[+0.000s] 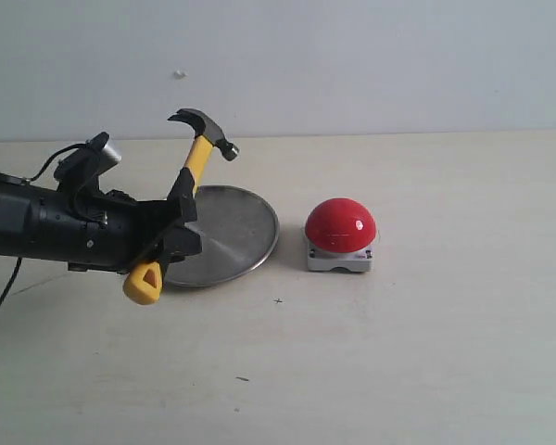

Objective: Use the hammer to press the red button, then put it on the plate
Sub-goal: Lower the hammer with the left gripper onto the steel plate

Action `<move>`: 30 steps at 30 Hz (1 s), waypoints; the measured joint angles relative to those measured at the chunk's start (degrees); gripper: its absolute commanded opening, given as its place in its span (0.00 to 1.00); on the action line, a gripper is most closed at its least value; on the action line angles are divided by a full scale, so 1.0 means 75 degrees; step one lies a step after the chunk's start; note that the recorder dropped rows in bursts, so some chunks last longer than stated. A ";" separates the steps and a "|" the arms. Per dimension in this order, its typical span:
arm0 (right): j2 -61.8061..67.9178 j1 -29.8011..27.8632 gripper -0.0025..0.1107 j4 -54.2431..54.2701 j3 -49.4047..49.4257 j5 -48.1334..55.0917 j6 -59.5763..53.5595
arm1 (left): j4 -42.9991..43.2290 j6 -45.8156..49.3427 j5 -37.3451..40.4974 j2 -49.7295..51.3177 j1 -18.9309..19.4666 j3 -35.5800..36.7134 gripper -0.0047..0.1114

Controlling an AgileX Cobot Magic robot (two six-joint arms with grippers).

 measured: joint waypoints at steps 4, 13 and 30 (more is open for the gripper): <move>0.0000 0.0000 0.02 0.0000 0.0000 0.0000 0.0000 | 0.0000 0.0041 0.0231 0.0003 0.0017 -0.0127 0.04; 0.0000 0.0000 0.02 0.0000 0.0000 0.0000 0.0000 | -0.0057 -0.1842 0.0281 0.1064 0.0172 -0.0656 0.04; 0.0000 0.0000 0.02 0.0000 0.0000 0.0000 0.0000 | -0.0057 -0.1706 0.0198 0.1564 0.0172 -0.1057 0.04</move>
